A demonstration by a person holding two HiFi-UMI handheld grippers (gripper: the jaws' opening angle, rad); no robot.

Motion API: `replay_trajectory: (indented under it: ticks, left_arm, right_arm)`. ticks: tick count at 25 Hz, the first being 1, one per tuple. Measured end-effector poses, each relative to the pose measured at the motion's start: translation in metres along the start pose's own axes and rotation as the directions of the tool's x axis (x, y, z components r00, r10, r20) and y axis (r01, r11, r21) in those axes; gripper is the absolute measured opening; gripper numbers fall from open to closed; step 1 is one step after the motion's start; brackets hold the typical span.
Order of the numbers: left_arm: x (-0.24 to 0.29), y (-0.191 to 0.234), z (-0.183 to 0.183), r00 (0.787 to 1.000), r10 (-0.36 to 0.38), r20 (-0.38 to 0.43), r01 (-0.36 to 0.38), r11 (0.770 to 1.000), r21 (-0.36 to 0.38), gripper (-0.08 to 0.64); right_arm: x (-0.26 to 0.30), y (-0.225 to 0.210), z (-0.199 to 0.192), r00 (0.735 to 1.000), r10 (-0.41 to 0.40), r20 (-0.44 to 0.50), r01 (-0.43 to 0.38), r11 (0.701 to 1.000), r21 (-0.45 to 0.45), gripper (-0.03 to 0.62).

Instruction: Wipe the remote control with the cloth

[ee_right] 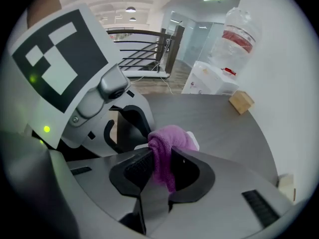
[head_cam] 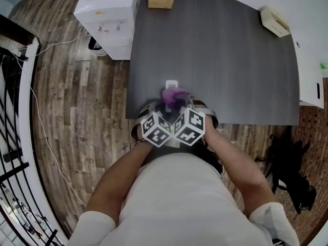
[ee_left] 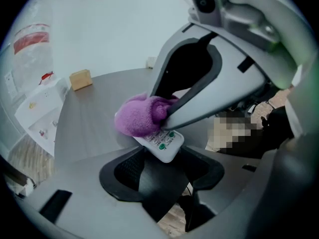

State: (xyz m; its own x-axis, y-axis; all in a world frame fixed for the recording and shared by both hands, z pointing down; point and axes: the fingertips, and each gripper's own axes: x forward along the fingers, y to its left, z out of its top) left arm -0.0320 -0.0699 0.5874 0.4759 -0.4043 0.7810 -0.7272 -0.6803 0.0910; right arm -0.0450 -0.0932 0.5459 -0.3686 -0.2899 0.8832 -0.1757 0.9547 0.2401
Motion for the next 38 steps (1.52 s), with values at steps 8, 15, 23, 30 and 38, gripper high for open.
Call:
replay_trajectory:
  ticks: [8,15,23,30,38]
  left_arm:
    - [0.0,0.001,-0.001,1.0,-0.008,-0.002,0.008,1.0,0.014,0.229]
    - [0.0,0.0,0.0,1.0,-0.015,0.001,0.015,1.0,0.016,0.229]
    - [0.0,0.002,-0.001,1.0,-0.027,0.005,0.027,1.0,-0.003,0.227]
    - [-0.009,0.006,0.012,0.978,-0.173,0.115,0.198,0.944,-0.265,0.229]
    - [0.009,0.013,0.025,0.943,-0.302,0.14,0.327,0.767,-0.552,0.176]
  right_arm:
    - [-0.017,0.029,-0.017,0.978,0.206,0.022,-0.205,0.95,0.237,0.103]
    - [-0.033,0.037,-0.03,0.92,0.387,0.06,-0.383,0.857,0.344,0.103]
    - [-0.017,-0.027,-0.021,0.985,0.128,0.116,-0.166,0.884,0.437,0.104]
    - [0.001,-0.028,-0.046,0.988,0.072,0.135,-0.138,0.803,0.579,0.104]
    - [0.0,-0.036,-0.054,0.966,0.027,0.256,-0.225,0.572,0.789,0.104]
